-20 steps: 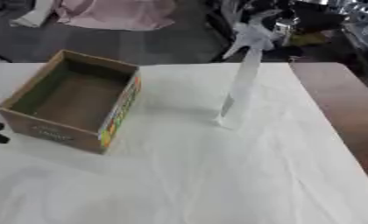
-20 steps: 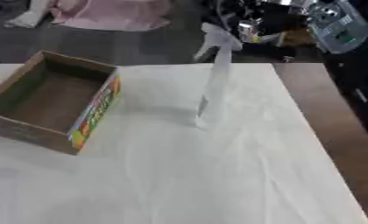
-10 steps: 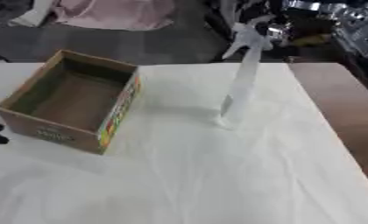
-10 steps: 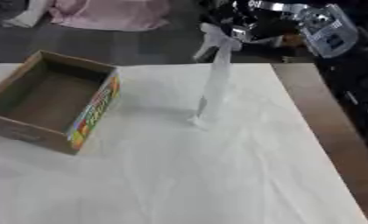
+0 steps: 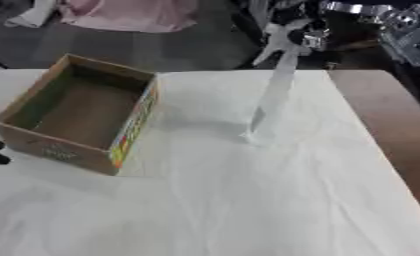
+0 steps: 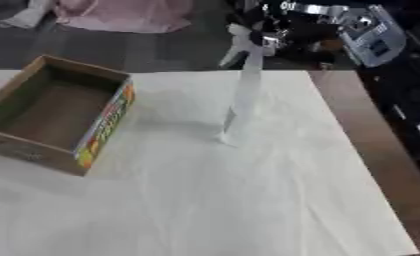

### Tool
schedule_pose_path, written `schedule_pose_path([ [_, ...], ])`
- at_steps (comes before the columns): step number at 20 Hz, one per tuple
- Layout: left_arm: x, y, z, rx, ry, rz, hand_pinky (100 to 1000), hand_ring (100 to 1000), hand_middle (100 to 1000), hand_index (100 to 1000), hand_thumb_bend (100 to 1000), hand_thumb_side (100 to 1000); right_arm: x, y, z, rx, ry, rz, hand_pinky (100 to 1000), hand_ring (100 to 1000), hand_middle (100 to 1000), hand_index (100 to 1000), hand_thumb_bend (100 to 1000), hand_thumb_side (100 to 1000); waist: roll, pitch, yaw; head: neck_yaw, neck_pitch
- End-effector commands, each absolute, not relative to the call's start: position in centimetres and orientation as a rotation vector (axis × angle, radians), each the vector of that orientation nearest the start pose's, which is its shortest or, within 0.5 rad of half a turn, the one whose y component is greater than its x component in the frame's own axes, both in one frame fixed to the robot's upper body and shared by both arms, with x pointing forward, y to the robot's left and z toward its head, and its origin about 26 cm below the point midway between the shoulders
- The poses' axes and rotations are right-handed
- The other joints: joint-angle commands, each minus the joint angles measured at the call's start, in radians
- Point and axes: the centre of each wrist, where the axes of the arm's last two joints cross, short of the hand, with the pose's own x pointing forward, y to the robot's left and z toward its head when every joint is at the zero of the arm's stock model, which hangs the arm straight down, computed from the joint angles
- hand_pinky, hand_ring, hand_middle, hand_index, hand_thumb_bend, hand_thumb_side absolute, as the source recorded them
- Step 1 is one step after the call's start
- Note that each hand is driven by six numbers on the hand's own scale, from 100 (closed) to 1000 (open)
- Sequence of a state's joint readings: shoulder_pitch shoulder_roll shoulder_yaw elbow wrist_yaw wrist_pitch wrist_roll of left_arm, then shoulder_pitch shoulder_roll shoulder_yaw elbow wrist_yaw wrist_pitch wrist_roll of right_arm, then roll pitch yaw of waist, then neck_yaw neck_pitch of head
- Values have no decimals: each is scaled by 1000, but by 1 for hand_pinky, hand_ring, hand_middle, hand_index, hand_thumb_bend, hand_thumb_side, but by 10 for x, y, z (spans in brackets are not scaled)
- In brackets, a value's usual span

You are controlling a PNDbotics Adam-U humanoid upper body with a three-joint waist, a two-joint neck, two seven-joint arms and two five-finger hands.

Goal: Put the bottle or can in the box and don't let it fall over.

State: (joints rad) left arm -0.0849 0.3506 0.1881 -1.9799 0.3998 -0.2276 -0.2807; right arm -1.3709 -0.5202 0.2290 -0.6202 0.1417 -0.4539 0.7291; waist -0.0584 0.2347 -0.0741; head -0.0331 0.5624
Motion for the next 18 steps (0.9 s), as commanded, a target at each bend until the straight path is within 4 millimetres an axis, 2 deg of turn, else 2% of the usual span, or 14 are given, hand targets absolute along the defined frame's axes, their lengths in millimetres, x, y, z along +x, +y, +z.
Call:
schedule_pose_path([
  [1, 271, 331, 166, -159, -2332, -340, 601, 666, 650, 893, 129, 785, 507, -272, 352, -197, -1802, 1853, 787, 1000, 832, 901, 214, 570, 1, -14, -3, 1, 5],
  [10, 271, 330, 167, -166, -2326, -341, 601, 666, 650, 893, 131, 785, 509, -264, 351, -192, -1792, 1877, 771, 1000, 821, 892, 252, 552, -9, -18, -9, -7, 8],
  [18, 272, 330, 167, -166, -2322, -338, 601, 667, 649, 892, 133, 786, 511, -267, 343, -224, -1738, 1900, 757, 1000, 808, 874, 294, 540, -13, -16, -11, -15, 7],
])
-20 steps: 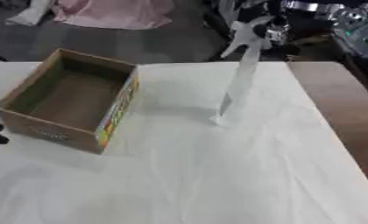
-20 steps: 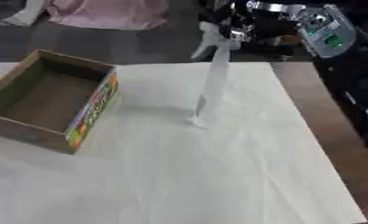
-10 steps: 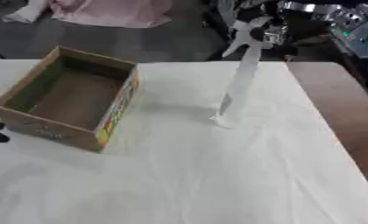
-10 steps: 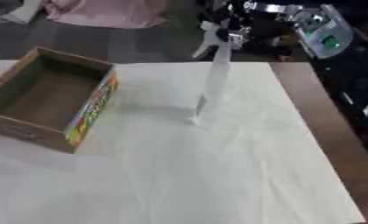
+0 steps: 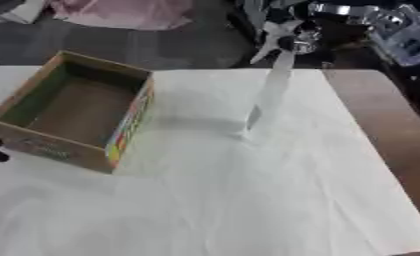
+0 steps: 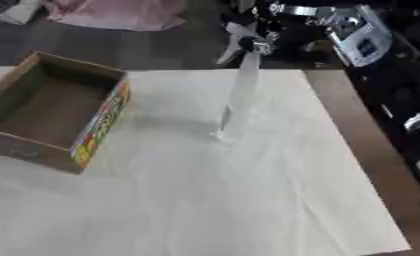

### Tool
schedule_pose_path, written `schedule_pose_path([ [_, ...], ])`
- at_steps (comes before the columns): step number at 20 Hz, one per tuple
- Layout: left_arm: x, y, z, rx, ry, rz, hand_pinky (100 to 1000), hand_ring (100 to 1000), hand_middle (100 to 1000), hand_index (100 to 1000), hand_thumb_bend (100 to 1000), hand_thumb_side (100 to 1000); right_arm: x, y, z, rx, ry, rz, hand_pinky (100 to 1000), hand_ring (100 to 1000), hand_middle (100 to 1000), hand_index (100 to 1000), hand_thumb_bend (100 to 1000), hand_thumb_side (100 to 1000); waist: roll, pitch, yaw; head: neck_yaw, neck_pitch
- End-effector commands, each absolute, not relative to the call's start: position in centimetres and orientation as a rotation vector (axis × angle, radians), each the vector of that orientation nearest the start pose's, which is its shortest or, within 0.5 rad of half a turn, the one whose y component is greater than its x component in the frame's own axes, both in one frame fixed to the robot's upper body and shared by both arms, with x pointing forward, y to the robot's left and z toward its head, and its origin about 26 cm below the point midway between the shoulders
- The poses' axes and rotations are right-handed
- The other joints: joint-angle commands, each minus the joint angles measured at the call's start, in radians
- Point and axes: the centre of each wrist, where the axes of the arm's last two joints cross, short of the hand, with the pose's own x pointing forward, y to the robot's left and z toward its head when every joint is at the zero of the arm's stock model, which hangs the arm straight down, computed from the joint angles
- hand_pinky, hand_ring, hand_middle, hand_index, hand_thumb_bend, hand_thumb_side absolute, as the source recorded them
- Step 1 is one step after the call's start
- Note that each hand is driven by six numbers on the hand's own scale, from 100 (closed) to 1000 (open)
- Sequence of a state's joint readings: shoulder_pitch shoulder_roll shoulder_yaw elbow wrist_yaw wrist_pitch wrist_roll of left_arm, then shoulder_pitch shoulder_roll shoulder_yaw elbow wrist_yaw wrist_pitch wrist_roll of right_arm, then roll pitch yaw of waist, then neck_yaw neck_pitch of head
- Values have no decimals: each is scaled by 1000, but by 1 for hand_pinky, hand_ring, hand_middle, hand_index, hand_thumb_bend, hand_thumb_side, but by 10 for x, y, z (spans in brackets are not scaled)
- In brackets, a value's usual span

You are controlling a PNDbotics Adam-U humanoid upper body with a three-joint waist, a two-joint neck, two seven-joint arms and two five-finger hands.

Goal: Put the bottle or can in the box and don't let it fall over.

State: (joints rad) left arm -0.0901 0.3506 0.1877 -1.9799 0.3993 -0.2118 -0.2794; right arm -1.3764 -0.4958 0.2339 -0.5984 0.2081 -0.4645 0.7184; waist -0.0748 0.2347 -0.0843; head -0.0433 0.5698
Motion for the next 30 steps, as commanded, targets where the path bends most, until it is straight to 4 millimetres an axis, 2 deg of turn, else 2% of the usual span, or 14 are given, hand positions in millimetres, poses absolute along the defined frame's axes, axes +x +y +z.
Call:
schedule_pose_path([
  [1, 272, 330, 167, -166, -2321, -338, 601, 667, 649, 892, 133, 786, 512, -267, 341, -226, -1732, 1903, 757, 1000, 808, 873, 295, 540, 2, -15, 0, -6, 0],
  [6, 272, 329, 167, -168, -2320, -340, 601, 668, 649, 892, 134, 787, 513, -265, 338, -226, -1719, 1915, 746, 1000, 798, 863, 318, 507, 1, -14, 2, -10, -1],
  [13, 272, 329, 167, -168, -2315, -343, 601, 668, 648, 892, 134, 787, 514, -262, 340, -216, -1735, 1902, 740, 1000, 795, 862, 295, 521, -2, -13, 4, -13, -1],
  [30, 272, 329, 168, -172, -2310, -343, 601, 668, 648, 891, 136, 788, 515, -249, 341, -215, -1733, 1946, 716, 1000, 783, 853, 340, 517, -12, -15, 6, -29, -4],
])
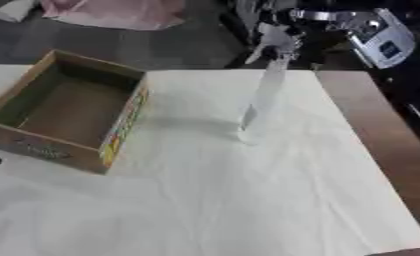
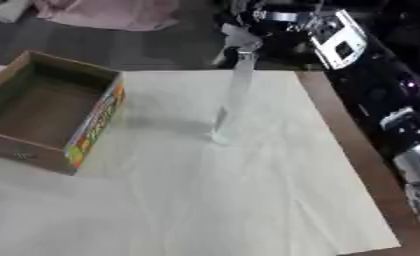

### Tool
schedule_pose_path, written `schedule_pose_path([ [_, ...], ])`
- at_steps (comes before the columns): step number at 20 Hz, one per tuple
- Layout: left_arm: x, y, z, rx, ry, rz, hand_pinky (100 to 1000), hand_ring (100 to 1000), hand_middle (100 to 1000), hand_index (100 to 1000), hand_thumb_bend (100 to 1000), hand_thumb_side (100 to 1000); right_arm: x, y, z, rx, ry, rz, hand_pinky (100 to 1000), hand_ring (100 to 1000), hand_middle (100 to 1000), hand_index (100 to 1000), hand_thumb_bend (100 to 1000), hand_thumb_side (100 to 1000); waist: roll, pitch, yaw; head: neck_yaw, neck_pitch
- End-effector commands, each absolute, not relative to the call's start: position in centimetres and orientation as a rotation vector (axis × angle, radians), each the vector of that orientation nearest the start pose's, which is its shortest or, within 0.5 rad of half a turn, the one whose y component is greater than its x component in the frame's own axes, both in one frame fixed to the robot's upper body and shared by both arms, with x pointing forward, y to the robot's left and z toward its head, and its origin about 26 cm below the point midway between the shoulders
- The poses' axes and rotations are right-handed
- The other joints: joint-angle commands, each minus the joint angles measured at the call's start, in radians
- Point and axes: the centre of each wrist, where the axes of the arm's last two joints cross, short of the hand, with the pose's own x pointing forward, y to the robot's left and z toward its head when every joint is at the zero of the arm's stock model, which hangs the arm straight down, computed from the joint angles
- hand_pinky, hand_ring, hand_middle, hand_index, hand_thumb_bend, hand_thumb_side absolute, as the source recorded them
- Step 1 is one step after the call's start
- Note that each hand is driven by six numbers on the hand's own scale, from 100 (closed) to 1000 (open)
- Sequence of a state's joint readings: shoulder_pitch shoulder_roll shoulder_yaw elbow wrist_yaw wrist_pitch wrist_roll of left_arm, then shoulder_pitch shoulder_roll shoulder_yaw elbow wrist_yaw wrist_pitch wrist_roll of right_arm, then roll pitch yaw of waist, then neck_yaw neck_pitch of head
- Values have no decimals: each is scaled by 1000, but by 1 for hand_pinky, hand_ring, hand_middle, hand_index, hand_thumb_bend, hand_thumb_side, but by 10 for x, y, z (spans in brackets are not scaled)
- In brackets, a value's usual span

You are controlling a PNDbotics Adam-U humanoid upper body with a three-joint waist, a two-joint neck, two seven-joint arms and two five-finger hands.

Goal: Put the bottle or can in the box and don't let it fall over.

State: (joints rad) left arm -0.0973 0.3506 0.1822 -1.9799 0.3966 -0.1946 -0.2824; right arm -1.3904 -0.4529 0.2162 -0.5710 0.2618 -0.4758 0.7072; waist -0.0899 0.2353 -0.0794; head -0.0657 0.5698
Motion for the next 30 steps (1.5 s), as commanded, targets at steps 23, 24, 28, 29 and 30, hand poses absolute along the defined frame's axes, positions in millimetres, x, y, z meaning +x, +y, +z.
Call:
schedule_pose_path([
  [23, 273, 328, 168, -171, -2305, -344, 598, 666, 643, 888, 137, 790, 517, -250, 328, -200, -1709, 1949, 410, 1000, 626, 769, 399, 282, 1, -5, 13, -20, -13],
  [24, 273, 328, 168, -170, -2305, -343, 598, 666, 643, 888, 137, 790, 517, -250, 328, -197, -1710, 1945, 401, 1000, 617, 761, 394, 273, 1, -5, 13, -20, -13],
  [28, 273, 328, 168, -169, -2307, -342, 598, 665, 641, 887, 137, 790, 517, -251, 327, -189, -1705, 1931, 301, 954, 556, 707, 334, 163, 2, -5, 13, -22, -12],
  [29, 273, 328, 168, -169, -2307, -342, 598, 665, 641, 887, 137, 790, 517, -251, 327, -187, -1702, 1928, 288, 941, 545, 700, 316, 130, 2, -4, 14, -22, -13],
  [30, 273, 328, 168, -169, -2307, -342, 598, 665, 641, 887, 137, 790, 517, -251, 326, -185, -1699, 1926, 286, 936, 540, 697, 312, 118, 2, -4, 14, -23, -13],
])
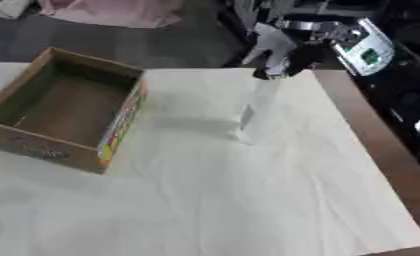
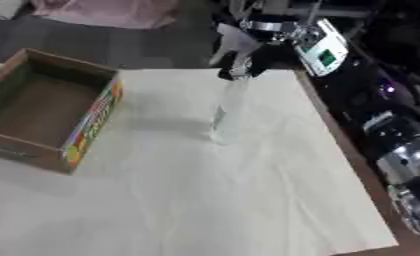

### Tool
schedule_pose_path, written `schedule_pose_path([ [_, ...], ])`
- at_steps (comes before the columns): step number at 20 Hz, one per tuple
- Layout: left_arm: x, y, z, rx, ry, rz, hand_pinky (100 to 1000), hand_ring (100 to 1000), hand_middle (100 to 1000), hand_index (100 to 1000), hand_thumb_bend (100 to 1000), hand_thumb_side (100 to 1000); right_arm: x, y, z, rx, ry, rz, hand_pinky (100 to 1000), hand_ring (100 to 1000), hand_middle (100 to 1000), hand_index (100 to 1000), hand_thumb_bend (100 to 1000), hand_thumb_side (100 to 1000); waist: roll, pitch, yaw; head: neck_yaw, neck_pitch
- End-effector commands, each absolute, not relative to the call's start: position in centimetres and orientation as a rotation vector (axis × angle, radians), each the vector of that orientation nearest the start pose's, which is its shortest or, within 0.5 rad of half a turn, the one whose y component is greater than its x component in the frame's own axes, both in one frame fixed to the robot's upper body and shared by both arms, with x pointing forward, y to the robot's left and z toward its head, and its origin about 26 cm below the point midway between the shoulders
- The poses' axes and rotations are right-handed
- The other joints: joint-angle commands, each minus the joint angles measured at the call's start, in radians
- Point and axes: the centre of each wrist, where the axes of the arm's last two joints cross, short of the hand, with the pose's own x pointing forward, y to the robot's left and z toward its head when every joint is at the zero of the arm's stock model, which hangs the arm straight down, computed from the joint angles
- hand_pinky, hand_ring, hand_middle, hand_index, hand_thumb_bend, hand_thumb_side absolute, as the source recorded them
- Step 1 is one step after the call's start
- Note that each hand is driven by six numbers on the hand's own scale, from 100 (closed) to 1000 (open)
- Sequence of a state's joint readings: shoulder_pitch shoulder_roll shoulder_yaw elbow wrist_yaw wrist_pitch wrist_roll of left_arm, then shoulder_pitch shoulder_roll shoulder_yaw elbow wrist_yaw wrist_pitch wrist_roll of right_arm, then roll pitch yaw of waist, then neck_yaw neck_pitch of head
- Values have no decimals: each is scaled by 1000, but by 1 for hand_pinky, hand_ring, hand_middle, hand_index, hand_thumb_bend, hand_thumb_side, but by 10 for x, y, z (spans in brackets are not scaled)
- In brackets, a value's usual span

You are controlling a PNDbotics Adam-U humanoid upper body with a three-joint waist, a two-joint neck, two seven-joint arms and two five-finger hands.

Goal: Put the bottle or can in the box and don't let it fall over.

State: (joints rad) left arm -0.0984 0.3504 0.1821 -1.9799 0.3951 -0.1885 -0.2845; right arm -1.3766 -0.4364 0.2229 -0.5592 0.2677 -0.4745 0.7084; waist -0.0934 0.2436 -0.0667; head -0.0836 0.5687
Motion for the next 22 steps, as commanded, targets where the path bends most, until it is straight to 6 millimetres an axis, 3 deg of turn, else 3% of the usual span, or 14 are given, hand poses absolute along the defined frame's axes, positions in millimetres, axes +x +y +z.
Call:
schedule_pose_path([
  [1, 273, 328, 168, -169, -2307, -342, 598, 665, 641, 887, 136, 790, 517, -251, 326, -184, -1696, 1924, 285, 923, 529, 689, 289, 100, 6, -12, 2, -5, -12],
  [7, 273, 328, 168, -169, -2308, -346, 597, 664, 640, 887, 136, 790, 516, -250, 327, -171, -1692, 1889, 234, 865, 459, 638, 183, 122, 7, -10, 3, -9, -12],
  [11, 273, 328, 168, -169, -2307, -348, 598, 664, 640, 887, 136, 790, 516, -252, 329, -162, -1699, 1861, 123, 807, 409, 591, 100, 141, 7, -10, 1, -9, -14],
  [18, 273, 327, 168, -174, -2305, -351, 600, 664, 640, 887, 135, 789, 514, -253, 336, -149, -1712, 1812, 100, 705, 343, 502, 107, 204, 6, -15, -2, -10, -17],
  [22, 273, 328, 168, -175, -2303, -349, 598, 663, 638, 886, 136, 788, 514, -254, 338, -152, -1712, 1806, 100, 586, 314, 469, 212, 254, 5, -18, -5, -12, -19],
])
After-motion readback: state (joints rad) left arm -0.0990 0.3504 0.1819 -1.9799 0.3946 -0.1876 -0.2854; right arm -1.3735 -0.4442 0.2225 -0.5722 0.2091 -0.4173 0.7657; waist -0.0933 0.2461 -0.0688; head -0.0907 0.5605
